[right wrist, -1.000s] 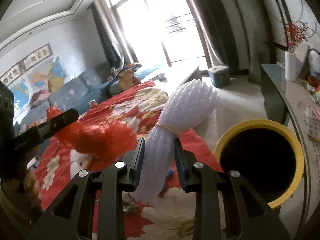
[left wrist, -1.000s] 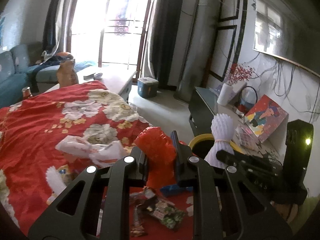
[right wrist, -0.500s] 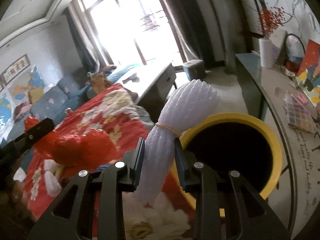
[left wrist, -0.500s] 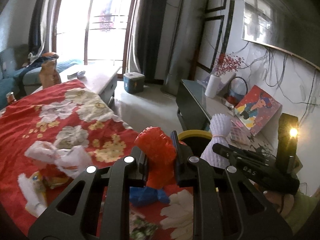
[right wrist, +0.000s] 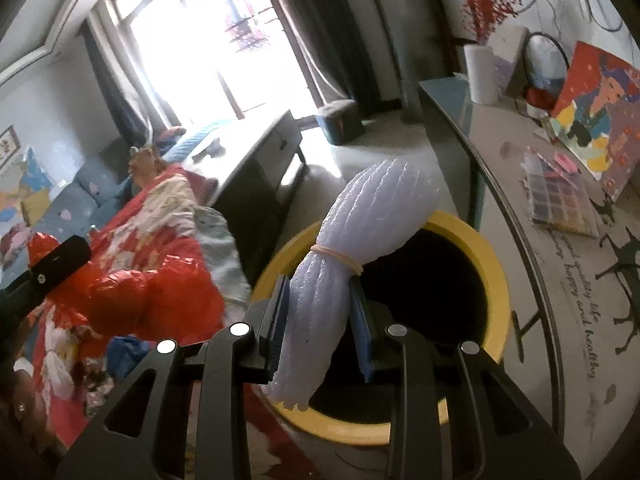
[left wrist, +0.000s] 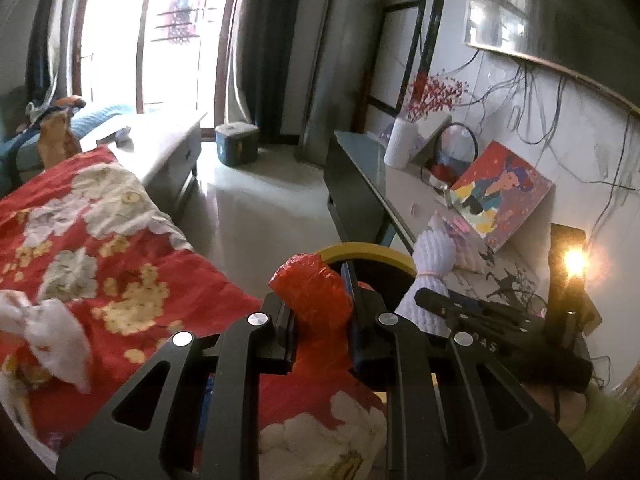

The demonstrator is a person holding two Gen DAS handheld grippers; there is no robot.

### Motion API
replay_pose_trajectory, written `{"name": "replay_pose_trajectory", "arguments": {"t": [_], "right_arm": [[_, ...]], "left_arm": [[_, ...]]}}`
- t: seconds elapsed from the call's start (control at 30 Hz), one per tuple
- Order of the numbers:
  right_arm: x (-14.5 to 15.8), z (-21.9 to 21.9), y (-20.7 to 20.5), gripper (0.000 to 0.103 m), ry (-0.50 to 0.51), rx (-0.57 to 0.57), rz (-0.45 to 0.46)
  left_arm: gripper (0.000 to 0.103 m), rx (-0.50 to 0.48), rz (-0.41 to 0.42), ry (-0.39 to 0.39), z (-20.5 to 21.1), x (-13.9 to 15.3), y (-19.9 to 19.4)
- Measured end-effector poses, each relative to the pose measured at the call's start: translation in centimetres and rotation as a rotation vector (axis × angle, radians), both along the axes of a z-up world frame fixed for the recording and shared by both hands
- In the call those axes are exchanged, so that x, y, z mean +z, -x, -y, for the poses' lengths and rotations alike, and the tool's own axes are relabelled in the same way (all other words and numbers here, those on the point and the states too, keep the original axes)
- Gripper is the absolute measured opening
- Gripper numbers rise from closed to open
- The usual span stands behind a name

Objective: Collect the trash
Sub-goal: 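Carry both items over the yellow bin and open both grippers to drop them, then move both tools back over the trash on the bed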

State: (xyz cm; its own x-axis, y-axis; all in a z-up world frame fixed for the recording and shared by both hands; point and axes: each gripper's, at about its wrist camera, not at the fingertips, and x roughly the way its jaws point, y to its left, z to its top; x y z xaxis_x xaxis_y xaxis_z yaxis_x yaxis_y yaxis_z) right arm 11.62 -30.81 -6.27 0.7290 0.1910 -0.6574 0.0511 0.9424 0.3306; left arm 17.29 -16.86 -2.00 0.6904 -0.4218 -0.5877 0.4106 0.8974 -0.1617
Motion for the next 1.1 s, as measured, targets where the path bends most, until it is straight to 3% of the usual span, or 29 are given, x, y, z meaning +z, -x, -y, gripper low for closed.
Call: {"name": "replay_pose_trajectory", "arguments": {"t": [0.27,0.37,0.4,0.43,0.5,0.53,0.73,1.1], "right_arm": [[-2.6,1.1,-0.8,0.034,0.001,-0.014,-0.074],[-3.2,1.6,-1.0,0.039,0.005,-0.032,-0.088],[-3.3,1.7,-1.0,0.044,0.007,-0.038,-0.092],[-3.3,1.9,-1.0,0.050,0.010,-0.049,-0.090],[-3.3,2.3,-0.8,0.056,0.018,-0.070,-0.085],[-3.3,2.4,-0.8,0.057,0.023,-0.078,-0.083],[-2.4,2.8,0.0,0.061,0.029,-0.111,-0.048],[1.1,-0.8,1.0,0.070,0.034,-0.037,0.050]], "left_arm": [[0.015,-0.024,-0.076,-0.035,2.9,-2.8,-2.8],[0.035,-0.027,-0.085,-0.035,3.3,-3.1,-3.3],[0.048,-0.022,-0.086,-0.030,3.2,-3.1,-3.4],[0.054,-0.018,-0.087,-0.019,3.1,-3.1,-3.4],[0.060,-0.018,-0.091,0.002,2.9,-3.1,-3.5],[0.068,-0.014,-0.087,0.003,2.9,-3.1,-3.4],[0.088,0.019,-0.061,0.038,1.3,-2.1,-2.3],[0.092,0.124,0.027,0.049,-3.0,0.4,-0.5]]}}
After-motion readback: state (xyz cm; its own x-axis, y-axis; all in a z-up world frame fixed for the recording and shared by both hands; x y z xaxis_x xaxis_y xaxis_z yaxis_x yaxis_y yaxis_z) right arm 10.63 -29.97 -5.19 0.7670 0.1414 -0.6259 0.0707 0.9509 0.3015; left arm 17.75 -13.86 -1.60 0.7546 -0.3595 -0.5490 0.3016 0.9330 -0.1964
